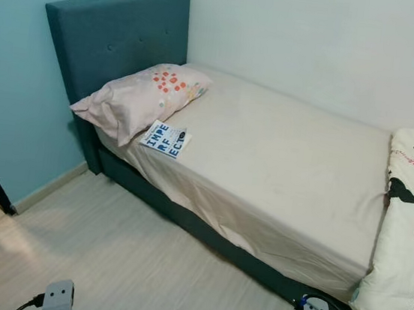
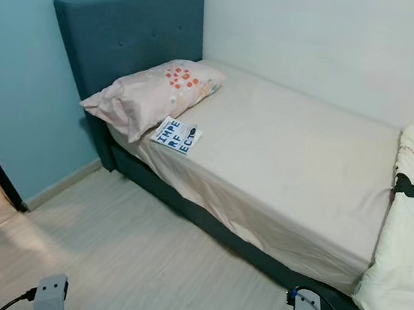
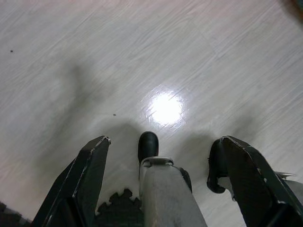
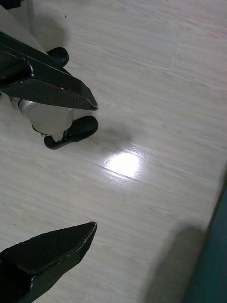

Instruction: Clean up the room

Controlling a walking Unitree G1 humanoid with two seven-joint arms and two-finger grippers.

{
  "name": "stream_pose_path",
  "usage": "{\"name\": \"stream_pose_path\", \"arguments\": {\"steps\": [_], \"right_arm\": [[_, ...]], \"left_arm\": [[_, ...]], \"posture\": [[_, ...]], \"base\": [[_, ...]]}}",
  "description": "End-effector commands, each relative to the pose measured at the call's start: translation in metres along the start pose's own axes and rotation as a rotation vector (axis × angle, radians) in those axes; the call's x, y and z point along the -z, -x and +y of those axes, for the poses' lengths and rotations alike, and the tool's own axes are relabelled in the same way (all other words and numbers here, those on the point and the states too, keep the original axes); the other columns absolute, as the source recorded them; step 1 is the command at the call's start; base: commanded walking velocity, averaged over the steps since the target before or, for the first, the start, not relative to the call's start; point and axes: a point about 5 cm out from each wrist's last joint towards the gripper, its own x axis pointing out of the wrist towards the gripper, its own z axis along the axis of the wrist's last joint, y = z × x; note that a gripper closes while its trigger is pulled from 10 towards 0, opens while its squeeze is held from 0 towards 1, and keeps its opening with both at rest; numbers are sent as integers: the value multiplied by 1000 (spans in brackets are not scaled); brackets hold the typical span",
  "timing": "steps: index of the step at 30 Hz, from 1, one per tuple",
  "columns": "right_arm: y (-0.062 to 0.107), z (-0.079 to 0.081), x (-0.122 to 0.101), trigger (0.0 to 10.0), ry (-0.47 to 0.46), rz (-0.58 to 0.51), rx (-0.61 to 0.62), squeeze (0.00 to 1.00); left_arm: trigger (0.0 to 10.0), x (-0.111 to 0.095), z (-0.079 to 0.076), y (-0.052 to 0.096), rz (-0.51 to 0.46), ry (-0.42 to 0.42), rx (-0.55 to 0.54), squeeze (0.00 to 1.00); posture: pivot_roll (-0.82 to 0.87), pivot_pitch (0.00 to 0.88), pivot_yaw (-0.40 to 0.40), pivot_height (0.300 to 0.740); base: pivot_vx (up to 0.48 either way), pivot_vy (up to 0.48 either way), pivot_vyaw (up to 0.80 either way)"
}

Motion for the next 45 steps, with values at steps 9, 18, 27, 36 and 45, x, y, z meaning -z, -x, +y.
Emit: {"name": "stream_pose_path", "arguments": {"steps": [9, 18, 27, 36, 45], "right_arm": [[1, -4, 1, 10000, -24, -3, 23, 0], [1, -13, -8, 10000, -85, -60, 44, 0], [2, -19, -25, 10000, -79, -118, 42, 0], [5, -10, -81, 10000, -63, -321, -14, 0], [20, 65, -132, 10000, 258, -607, -267, 0]], "left_arm": [[10000, 5, 5, 1, 28, -23, -6, 0], [10000, 5, 11, 2, 30, -10, -15, 0], [10000, 6, 2, 1, 30, 19, 4, 0], [10000, 8, 3, 1, 40, 25, 11, 0], [10000, 5, 14, 2, 32, 39, -7, 0]], "posture": [[-149, 0, 34, 740], [-161, 0, 39, 740], [-175, 0, 19, 740], [-208, 0, 42, 740], [-180, 19, 39, 740]], "base": [[0, 0, 0], [0, 0, 0], [0, 0, 0], [0, 0, 0], [0, 0, 0]]}}
